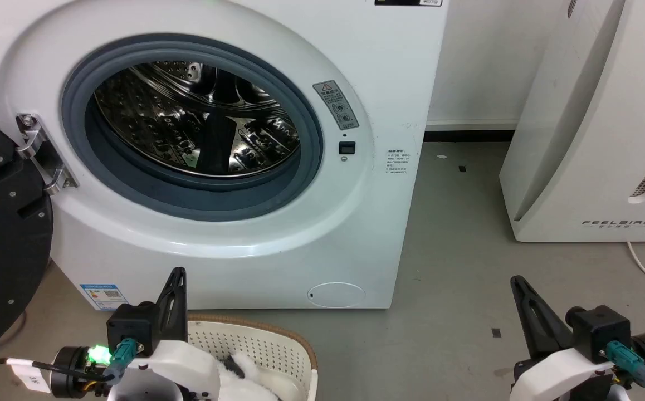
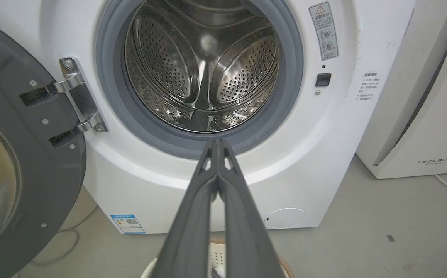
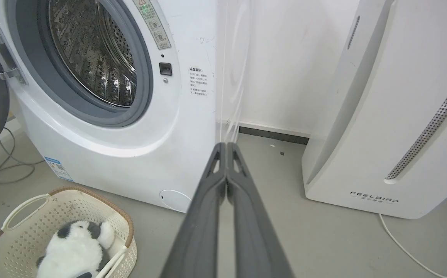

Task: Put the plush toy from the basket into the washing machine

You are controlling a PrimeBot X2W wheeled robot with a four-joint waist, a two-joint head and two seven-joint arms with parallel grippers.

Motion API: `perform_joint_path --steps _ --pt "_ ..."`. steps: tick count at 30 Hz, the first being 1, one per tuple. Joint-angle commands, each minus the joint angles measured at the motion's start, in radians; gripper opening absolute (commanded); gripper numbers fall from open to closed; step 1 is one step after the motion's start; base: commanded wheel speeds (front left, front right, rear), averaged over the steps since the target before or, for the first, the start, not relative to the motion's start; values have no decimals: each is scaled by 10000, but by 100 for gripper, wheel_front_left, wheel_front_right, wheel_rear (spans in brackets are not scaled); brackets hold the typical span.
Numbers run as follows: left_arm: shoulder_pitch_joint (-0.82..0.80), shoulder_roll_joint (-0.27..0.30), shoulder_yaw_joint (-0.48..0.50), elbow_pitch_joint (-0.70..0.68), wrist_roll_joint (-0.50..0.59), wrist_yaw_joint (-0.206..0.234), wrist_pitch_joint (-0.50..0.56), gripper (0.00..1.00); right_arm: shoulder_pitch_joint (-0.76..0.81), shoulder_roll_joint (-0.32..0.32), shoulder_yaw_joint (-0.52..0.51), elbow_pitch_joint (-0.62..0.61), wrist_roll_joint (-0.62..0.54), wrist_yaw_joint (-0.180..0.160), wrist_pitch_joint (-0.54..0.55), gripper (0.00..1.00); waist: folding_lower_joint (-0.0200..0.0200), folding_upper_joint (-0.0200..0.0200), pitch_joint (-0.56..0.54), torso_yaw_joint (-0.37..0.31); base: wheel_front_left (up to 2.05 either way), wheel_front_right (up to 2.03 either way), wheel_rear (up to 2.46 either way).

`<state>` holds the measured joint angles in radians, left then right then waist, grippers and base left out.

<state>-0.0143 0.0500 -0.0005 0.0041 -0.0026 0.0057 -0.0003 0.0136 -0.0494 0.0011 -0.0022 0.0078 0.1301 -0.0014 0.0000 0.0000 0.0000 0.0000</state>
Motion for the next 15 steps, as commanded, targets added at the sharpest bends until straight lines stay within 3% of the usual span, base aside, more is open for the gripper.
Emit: perform_joint_path --steps 1,11,12,15 --pt "143 3 5 -41 26 -57 3 0 -136 -8 -11 22 -78 6 14 0 0 0 0 0 0 0 0" --pt "143 3 5 -41 26 -57 3 0 -136 -8 -11 22 -78 6 14 0 0 0 0 0 0 0 0" --pt "-2 0 -4 4 -3 5 -2 100 2 0 -1 -2 4 0 -4 100 0 0 0 0 0 0 0" --pt "-1 0 -15 22 -19 27 -30 100 3 0 -22 -5 31 0 -32 100 0 0 3 0 0 0 0"
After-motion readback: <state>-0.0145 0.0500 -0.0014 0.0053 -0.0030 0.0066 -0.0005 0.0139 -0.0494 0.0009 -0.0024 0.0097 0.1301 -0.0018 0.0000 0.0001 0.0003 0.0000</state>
